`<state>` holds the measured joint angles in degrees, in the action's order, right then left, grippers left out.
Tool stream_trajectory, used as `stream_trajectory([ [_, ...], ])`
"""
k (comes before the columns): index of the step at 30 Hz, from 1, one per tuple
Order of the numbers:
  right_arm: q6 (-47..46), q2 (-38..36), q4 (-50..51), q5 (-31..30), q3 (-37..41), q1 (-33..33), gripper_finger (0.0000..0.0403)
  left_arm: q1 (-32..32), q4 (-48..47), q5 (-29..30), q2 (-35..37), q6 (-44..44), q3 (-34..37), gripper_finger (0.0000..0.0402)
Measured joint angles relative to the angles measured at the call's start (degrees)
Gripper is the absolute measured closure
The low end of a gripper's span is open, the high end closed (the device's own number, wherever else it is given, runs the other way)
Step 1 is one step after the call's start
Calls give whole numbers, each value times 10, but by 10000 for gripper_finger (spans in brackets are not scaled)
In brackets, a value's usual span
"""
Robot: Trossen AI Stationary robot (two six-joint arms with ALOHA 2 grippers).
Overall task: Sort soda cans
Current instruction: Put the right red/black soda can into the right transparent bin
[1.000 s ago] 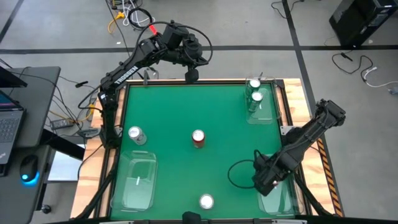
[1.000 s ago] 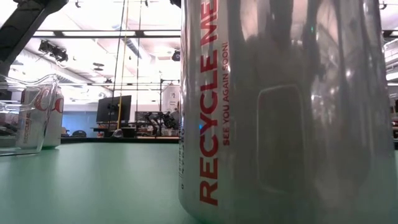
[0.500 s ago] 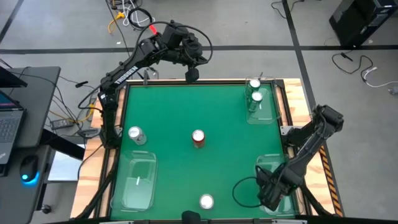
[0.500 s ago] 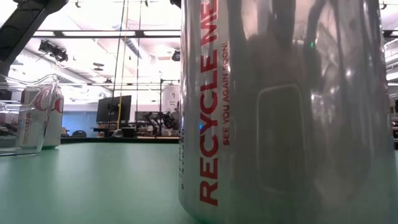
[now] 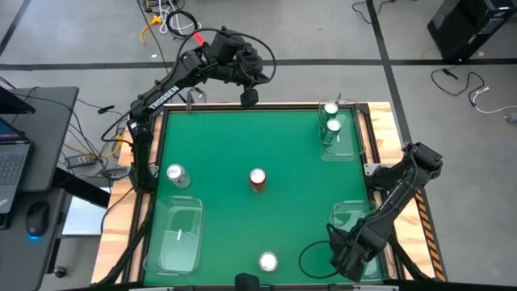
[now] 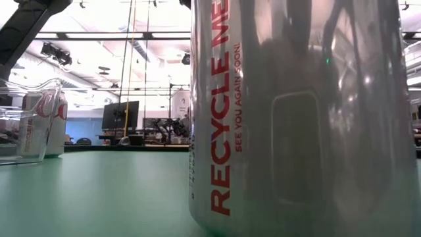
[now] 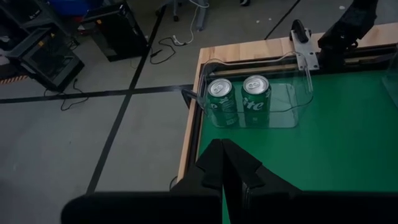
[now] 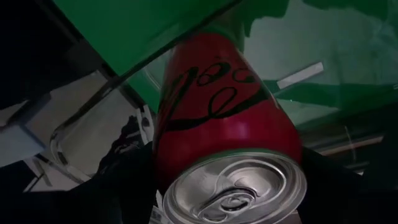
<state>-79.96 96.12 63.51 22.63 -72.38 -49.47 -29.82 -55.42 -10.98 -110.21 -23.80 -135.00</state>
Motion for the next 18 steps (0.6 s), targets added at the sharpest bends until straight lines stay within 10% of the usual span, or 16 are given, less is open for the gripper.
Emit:
stream_trajectory([
  [11,3,3,10,15,3,9,30,0,-3,0,0,-2,0,400],
  [18,5,3,8,43,3,15,65,2,3,1,0,-12,0,400],
])
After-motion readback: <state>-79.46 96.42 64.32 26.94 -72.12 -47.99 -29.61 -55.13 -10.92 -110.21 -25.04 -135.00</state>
